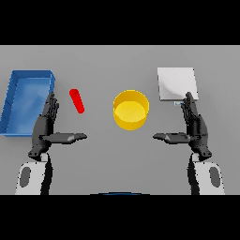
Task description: Pick up the red beaker and tilt it to pour out 1 green nut into yellow bowl. Pick up the yellow bowl and place it on the metallic measuring scale.
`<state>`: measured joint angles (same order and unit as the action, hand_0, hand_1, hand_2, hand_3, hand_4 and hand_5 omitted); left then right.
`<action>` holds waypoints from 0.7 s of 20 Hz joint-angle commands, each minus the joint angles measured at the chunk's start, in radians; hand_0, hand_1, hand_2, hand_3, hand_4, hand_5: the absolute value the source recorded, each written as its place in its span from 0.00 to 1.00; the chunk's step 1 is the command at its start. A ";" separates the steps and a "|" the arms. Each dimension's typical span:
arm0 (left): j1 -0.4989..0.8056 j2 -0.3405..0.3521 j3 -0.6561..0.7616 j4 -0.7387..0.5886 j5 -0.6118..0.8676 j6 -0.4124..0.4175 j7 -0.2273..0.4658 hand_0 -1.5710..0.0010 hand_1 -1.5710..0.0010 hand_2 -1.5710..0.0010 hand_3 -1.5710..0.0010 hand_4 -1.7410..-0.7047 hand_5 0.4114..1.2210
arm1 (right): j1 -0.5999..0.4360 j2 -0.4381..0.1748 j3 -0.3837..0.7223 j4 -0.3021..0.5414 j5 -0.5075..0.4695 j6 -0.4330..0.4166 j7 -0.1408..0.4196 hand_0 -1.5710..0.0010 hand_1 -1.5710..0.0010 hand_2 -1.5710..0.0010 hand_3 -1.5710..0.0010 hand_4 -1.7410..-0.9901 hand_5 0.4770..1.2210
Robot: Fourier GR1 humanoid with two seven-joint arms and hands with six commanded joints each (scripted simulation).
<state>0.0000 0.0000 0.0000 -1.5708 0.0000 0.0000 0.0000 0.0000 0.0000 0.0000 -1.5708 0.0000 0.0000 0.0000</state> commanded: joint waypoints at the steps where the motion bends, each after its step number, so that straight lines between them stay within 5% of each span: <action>1: 0.004 0.002 0.001 -0.003 0.002 -0.001 -0.003 1.00 1.00 1.00 1.00 0.57 0.23 | 0.000 -0.001 -0.001 0.000 -0.001 0.000 0.000 1.00 1.00 1.00 1.00 0.76 0.16; 6: 0.041 0.026 0.009 -0.032 0.025 -0.027 -0.015 1.00 1.00 1.00 1.00 0.57 0.23 | 0.003 -0.010 -0.005 -0.002 -0.006 0.006 -0.004 1.00 1.00 1.00 1.00 0.76 0.16; 7: 0.085 0.057 -0.016 -0.074 -0.010 -0.042 -0.037 1.00 1.00 1.00 1.00 0.57 0.23 | 0.035 -0.059 0.030 -0.040 0.104 -0.024 -0.082 1.00 1.00 1.00 1.00 0.76 0.16; 8: 0.113 0.067 -0.043 -0.114 -0.041 -0.043 -0.037 1.00 1.00 1.00 1.00 0.56 0.23 | 0.055 -0.072 0.058 -0.065 0.175 -0.052 -0.100 1.00 1.00 1.00 1.00 0.77 0.16; 10: 0.129 0.086 -0.059 -0.153 -0.057 -0.050 0.004 1.00 1.00 1.00 1.00 0.56 0.23 | 0.077 -0.075 0.095 -0.080 0.258 -0.082 -0.091 1.00 1.00 1.00 1.00 0.77 0.15; 14: 0.145 0.095 -0.075 -0.160 -0.087 -0.049 0.013 1.00 1.00 1.00 1.00 0.56 0.24 | 0.116 -0.063 0.115 -0.116 0.275 -0.087 -0.085 1.00 1.00 1.00 1.00 0.74 0.16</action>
<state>0.1449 0.0948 -0.0756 -1.7313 -0.0867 -0.0485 0.0146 0.1169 -0.0629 0.1149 -1.6861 0.2747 -0.0865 -0.0867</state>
